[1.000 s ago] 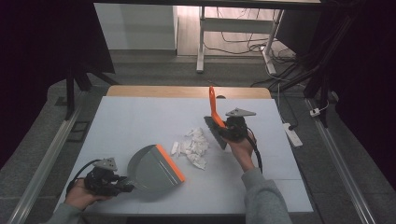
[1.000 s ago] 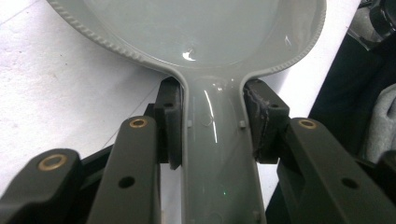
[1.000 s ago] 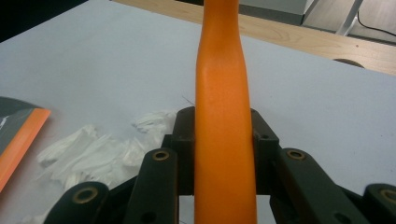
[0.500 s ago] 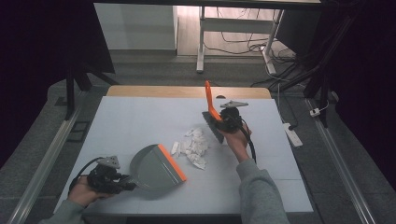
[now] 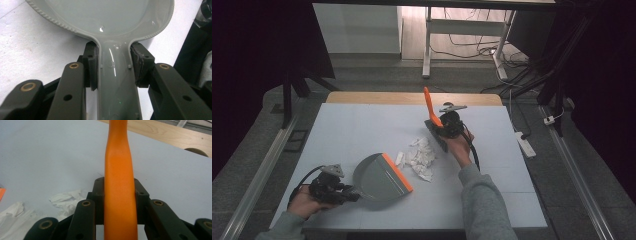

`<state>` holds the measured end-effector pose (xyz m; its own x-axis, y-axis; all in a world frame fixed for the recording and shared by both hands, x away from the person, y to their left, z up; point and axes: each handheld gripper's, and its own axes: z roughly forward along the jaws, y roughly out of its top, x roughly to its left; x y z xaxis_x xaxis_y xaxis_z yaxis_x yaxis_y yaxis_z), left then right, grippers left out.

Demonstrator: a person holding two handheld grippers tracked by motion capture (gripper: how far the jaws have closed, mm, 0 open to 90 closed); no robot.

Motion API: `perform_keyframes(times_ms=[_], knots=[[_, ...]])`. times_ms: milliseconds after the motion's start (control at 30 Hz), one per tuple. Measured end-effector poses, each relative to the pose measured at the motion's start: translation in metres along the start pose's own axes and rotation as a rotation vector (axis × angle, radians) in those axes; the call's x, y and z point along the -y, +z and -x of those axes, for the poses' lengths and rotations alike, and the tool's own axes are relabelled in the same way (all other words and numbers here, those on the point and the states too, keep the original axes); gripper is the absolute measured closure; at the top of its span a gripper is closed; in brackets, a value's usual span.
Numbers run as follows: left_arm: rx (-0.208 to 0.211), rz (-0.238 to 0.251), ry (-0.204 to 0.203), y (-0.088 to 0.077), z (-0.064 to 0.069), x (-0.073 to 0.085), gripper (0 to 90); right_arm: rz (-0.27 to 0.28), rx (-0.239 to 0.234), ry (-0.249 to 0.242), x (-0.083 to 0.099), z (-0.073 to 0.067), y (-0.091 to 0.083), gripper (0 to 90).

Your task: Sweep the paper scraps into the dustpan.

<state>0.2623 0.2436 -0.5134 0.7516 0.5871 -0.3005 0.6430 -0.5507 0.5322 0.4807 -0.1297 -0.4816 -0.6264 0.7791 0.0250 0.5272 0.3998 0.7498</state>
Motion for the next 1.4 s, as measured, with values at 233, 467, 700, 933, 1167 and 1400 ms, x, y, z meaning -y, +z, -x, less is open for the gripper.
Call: perform_keyframes(times_ms=[233, 467, 700, 933, 1167, 1400], knots=[[0.004, -0.001, 0.0, 0.004, 0.0, -0.002, 61.1, -0.035, 0.0, -0.039, -0.008, -0.009, 0.013, 70.4], [0.009, 0.001, 0.002, 0.005, -0.001, -0.003, 61.1, -0.073, -0.026, -0.069, -0.012, -0.023, 0.023, 70.4], [0.006, 0.002, 0.004, 0.006, 0.0, -0.004, 61.1, -0.093, -0.068, -0.108, -0.01, -0.044, 0.022, 70.4], [0.005, 0.004, 0.004, 0.007, 0.001, -0.004, 61.1, -0.095, -0.135, -0.133, -0.005, -0.07, 0.019, 70.4], [0.002, 0.005, 0.003, 0.007, 0.001, -0.005, 61.1, -0.081, -0.164, -0.158, 0.001, -0.086, 0.014, 70.4], [0.0, 0.005, 0.005, 0.007, 0.001, -0.005, 61.1, -0.092, -0.19, -0.171, 0.001, -0.09, 0.012, 70.4]])
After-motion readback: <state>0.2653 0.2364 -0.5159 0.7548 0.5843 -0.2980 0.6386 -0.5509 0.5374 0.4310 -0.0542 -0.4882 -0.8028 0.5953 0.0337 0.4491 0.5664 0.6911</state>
